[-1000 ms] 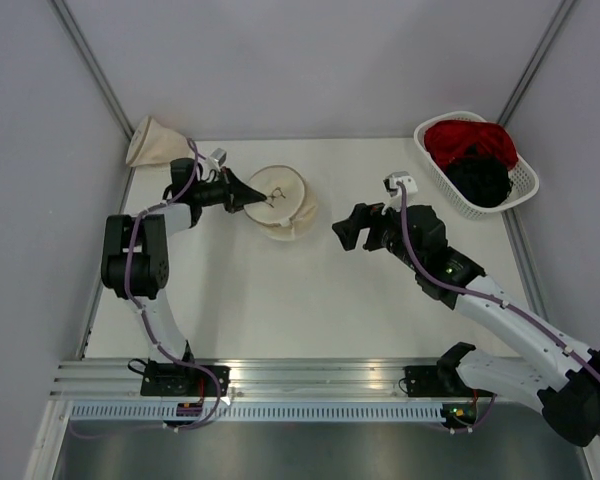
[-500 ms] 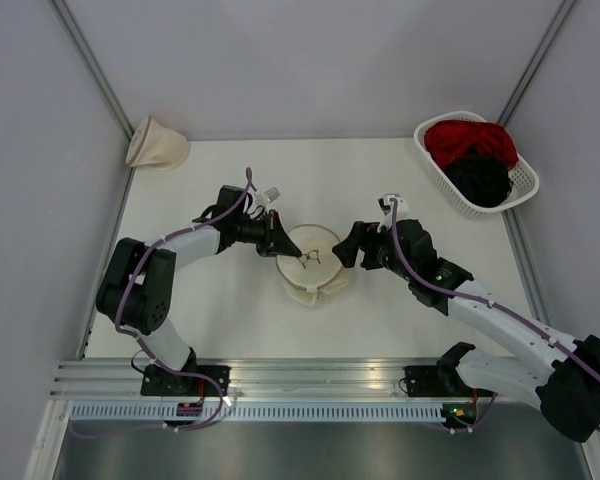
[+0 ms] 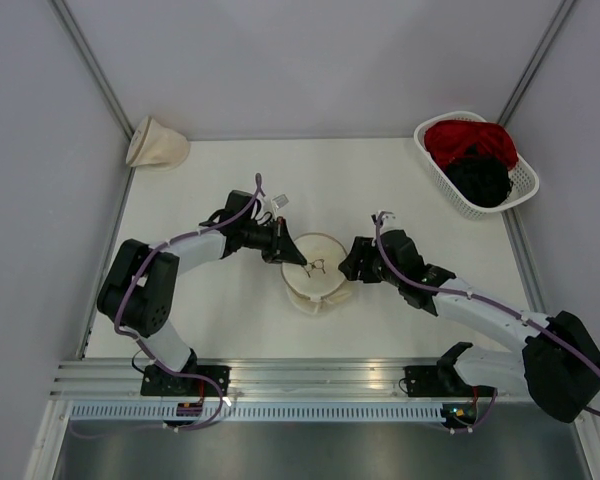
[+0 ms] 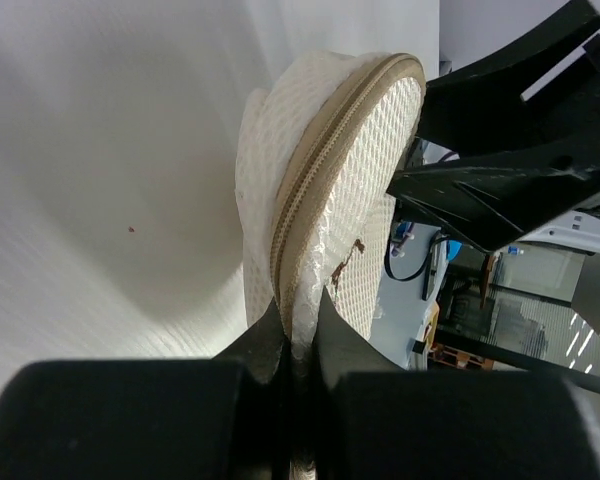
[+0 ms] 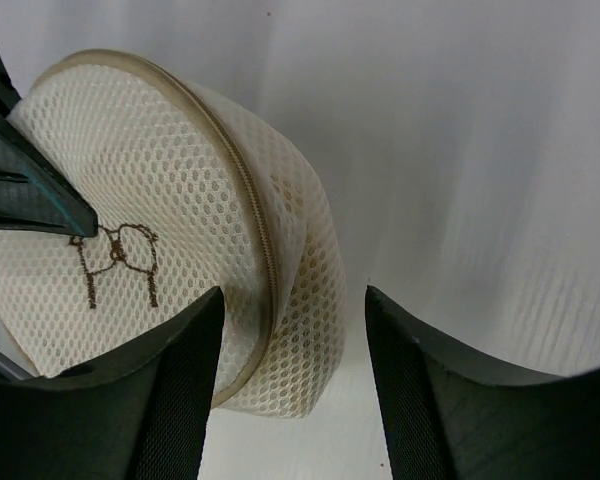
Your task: Unzip the laundry bag and remove the bra
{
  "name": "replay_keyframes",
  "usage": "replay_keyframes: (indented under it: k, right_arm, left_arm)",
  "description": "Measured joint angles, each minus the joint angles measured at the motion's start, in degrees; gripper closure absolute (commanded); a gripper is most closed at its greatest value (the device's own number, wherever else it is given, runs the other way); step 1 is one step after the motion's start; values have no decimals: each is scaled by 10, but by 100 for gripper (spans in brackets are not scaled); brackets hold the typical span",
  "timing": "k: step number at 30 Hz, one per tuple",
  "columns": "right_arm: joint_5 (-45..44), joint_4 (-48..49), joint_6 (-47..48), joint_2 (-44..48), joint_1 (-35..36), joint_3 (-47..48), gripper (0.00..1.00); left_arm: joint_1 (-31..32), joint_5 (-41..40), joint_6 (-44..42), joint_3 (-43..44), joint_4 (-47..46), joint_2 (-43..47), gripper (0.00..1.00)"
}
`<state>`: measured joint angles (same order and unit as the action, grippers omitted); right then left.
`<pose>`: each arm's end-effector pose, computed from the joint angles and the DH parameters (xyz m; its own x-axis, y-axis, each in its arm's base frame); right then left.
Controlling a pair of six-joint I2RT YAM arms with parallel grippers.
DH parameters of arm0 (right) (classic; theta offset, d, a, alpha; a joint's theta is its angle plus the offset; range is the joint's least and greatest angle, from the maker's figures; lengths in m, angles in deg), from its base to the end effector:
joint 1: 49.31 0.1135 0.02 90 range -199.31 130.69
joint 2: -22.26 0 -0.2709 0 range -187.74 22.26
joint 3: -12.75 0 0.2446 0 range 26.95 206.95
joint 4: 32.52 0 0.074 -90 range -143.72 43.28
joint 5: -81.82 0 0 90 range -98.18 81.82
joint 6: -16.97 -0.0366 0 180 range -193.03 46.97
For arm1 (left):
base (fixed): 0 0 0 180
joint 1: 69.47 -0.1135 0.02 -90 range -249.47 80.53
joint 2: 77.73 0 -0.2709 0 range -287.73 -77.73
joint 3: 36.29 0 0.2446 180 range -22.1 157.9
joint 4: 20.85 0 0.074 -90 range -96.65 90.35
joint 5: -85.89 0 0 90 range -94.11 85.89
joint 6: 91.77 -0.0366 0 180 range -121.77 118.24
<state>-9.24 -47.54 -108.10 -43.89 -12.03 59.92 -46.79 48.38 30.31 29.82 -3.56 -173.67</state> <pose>0.1862 0.1409 0.2199 -0.7051 0.1852 -0.6845 -0.2300 0.8533 0.4679 0.2894 -0.1524 0.1907 -0.9621 0.0516 -0.2678 0.2618 0.4497 -0.8539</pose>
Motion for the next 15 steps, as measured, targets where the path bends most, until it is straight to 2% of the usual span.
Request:
replay_keyframes:
  k: [1,2,4,5,7,8,10,11,12,15]
  right_arm:
    - [2,4,-3,-7,0,-3,42]
    - [7,10,-6,-14,0,-4,51]
    - [15,23,-10,-26,0,-5,61]
    - [19,29,-14,-29,0,-5,74]
    - [28,39,-16,-33,0,-5,87]
    - [31,42,-19,-33,0,-5,99]
    - [32,43,-23,-32,0,-4,100]
    - [32,43,-24,-32,0,-4,100]
    - [31,43,-24,-30,-1,-3,100]
    - [30,40,-24,-21,0,-3,99]
  left_arm:
    - [1,0,0,0,0,0,98]
    - [3,0,0,0,0,0,98]
    - [3,0,0,0,0,2,98]
    - [3,0,0,0,0,3,98]
    - [3,-1,0,0,-1,4,98]
    - [3,-1,0,0,0,4,98]
    - [3,-7,0,0,-1,4,63]
    - [3,-12,-1,0,-1,4,52]
    - [3,-16,-1,0,-1,4,43]
    - [6,-46,2,-2,0,14,35]
